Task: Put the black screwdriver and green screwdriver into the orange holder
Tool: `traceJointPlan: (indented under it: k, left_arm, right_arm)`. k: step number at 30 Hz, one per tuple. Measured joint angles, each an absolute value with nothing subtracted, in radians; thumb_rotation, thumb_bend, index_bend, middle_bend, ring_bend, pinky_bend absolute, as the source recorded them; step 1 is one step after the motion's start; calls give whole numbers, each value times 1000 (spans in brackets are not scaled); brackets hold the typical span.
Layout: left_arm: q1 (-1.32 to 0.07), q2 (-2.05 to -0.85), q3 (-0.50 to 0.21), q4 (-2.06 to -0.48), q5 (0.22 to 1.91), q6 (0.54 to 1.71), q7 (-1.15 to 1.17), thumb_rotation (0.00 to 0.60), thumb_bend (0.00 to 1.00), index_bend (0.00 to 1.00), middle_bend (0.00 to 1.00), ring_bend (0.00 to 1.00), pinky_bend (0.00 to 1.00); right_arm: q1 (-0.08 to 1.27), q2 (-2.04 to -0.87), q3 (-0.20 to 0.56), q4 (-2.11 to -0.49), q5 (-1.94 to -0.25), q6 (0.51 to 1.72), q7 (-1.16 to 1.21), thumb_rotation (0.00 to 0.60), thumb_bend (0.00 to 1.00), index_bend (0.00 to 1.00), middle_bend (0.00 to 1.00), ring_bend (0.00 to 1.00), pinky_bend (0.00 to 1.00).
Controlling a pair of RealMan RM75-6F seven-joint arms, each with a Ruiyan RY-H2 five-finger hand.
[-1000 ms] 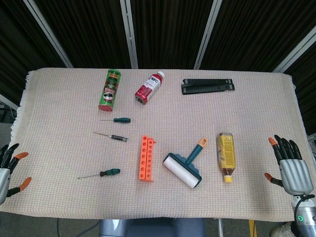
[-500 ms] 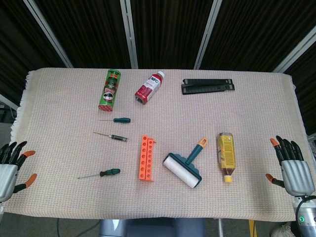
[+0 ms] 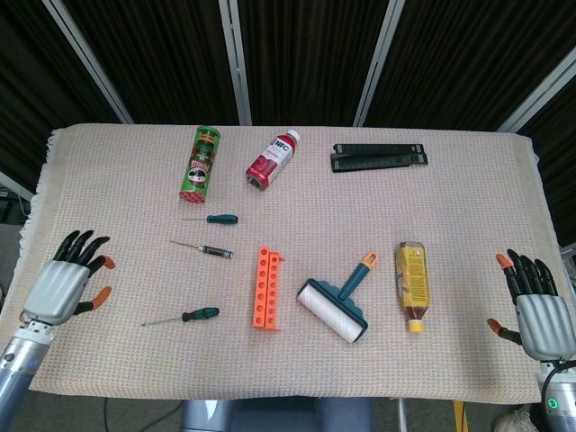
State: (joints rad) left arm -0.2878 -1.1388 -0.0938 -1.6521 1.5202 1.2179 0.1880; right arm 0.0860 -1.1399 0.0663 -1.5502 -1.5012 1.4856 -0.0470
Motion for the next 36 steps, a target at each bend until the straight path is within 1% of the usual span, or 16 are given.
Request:
traceJointPlan:
  k: [4,7,12,16,18,22,25,29,36]
  left_arm:
    - [-386,-1187,-138,-1630,1461,1106,240,585,243,352,80,6,0]
    - [-444,-1228,-164,-1612,1416,1040,275,584,240,375,81,5,0]
    - [-534,-1306,-200,-1574,1345,959,348,584,243,395,87,6,0]
    - [-609,-1381,-224,-1524,1264,901,418,583,269,400,85,5,0]
    - [-638,-1412,-232,-1502,1229,880,449,583,287,409,85,5,0]
    - [-700,-1487,-248,-1453,1146,852,516,585,290,433,86,6,0]
    - [-740,-1537,-253,-1414,1091,840,560,586,295,427,86,6,0]
    - [-782,-1587,-253,-1367,1020,825,602,584,317,413,84,6,0]
    - [-842,-1662,-242,-1304,927,815,644,585,317,418,84,6,0]
  right_arm:
    - [82,-1141,66,-1554,-1499,1489,-52,600,0,9,0,0,0]
    - [81,-1141,65,-1557,-1501,1492,-57,600,0,9,0,0,0]
    - [77,-1138,67,-1563,-1497,1496,-61,600,0,9,0,0,0]
    - [78,-1138,67,-1564,-1497,1493,-64,600,0,9,0,0,0]
    - [78,-1139,67,-1562,-1497,1494,-64,600,0,9,0,0,0]
    - [77,-1140,70,-1559,-1490,1492,-62,600,0,9,0,0,0]
    - [76,-1140,72,-1559,-1485,1493,-62,600,0,9,0,0,0]
    - [73,-1138,75,-1560,-1482,1496,-64,600,0,12,0,0,0]
    - [71,-1141,76,-1557,-1474,1494,-64,600,0,13,0,0,0]
